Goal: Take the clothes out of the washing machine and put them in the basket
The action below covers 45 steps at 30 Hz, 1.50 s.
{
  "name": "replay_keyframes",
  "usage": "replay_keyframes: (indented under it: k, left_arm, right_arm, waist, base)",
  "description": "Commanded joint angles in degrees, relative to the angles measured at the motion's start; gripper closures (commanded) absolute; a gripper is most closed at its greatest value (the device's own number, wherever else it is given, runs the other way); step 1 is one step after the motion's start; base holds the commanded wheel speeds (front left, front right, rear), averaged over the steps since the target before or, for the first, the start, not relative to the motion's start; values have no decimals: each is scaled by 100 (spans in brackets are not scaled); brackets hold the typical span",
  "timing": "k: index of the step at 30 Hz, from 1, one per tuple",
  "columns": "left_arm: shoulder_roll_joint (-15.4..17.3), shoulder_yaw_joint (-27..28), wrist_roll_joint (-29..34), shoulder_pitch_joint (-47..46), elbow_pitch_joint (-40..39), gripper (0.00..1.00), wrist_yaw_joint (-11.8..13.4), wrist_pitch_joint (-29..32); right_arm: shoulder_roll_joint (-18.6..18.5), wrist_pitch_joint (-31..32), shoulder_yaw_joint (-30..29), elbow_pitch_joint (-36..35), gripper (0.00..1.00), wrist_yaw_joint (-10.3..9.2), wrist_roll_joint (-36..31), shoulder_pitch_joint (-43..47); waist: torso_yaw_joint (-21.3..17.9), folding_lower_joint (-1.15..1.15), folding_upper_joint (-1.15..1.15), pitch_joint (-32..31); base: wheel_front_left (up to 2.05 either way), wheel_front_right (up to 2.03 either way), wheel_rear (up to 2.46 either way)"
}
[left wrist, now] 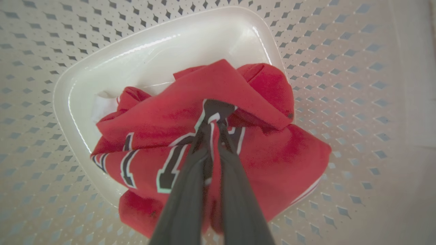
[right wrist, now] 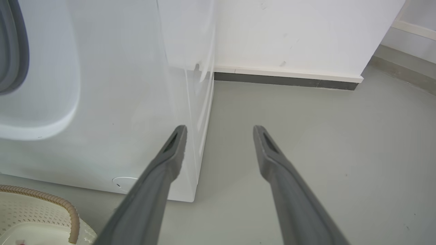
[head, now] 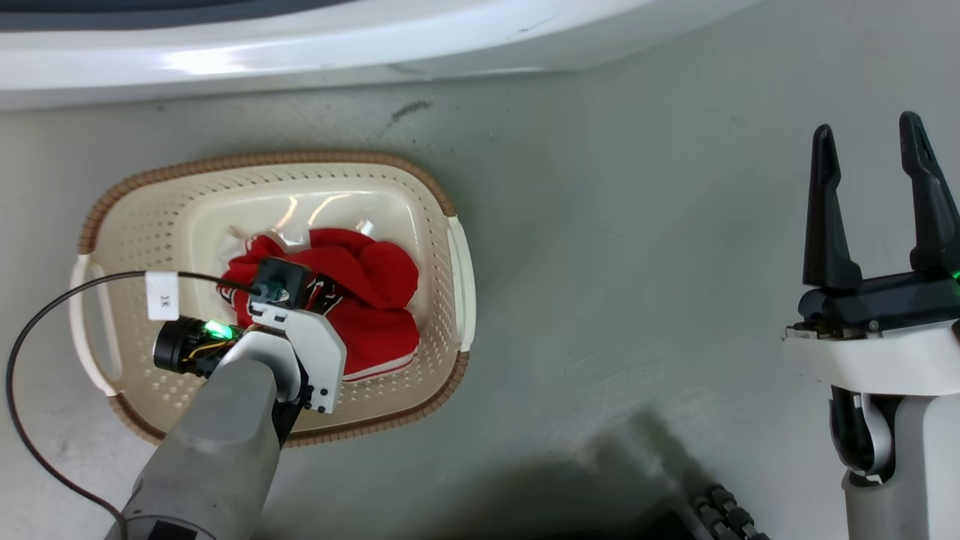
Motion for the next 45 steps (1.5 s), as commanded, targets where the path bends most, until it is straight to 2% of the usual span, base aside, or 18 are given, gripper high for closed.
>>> replay_keyframes:
  k: [1,6,7,8,9,20,25,31,38,45]
  left_arm:
    - [37,-29,6,-74,76,100,46,58]
    - [-13,-70,-13,-150,170,100,44,184]
    - [-14,-83,-13,-137,189,73,39,179]
    - [-28,-76,-41,-118,201,3,24,161]
    - [-48,-52,-86,-91,207,0,11,149]
    - [-251,15,-308,357,229,0,-27,-412]
    - [-331,15,-295,653,-17,0,17,-501]
    - [-261,370,-321,1236,-1082,0,256,-496]
    - [-141,907,-70,2025,-2424,0,520,-498]
    - [-178,1592,253,2672,-3868,0,650,-499]
  right_arm:
    - [10,-14,-6,-36,0,-4,27,-139]
    - [10,-14,-35,-23,0,-4,30,-147]
    - [10,-14,-42,-7,0,-4,27,-150]
    - [10,-14,-47,12,0,-4,19,-146]
    - [10,-14,-44,28,0,-4,10,-141]
    - [9,-14,43,182,0,-4,-124,121]
    - [8,-14,68,280,0,-4,-190,339]
    - [7,-14,97,369,0,-4,-260,628]
    - [8,-14,149,466,0,-4,-260,954]
    - [8,-14,177,509,0,-4,-255,1192]
  waist:
    - [-75,-1,0,153]
    - [-91,-1,0,180]
    - [-88,-1,0,159]
    - [-79,-1,0,120]
    - [-67,-1,0,74]
    - [221,-1,0,-879]
    - [371,-1,0,-1442]
    - [541,-1,0,-2082]
    - [596,-1,0,-2673]
    - [610,-1,0,-3074]
  base:
    - [0,0,0]
    - [0,0,0]
    - [0,0,0]
    - [0,0,0]
    - [0,0,0]
    - [0,0,0]
    - [0,0,0]
    - [0,0,0]
    - [0,0,0]
    - [0,0,0]
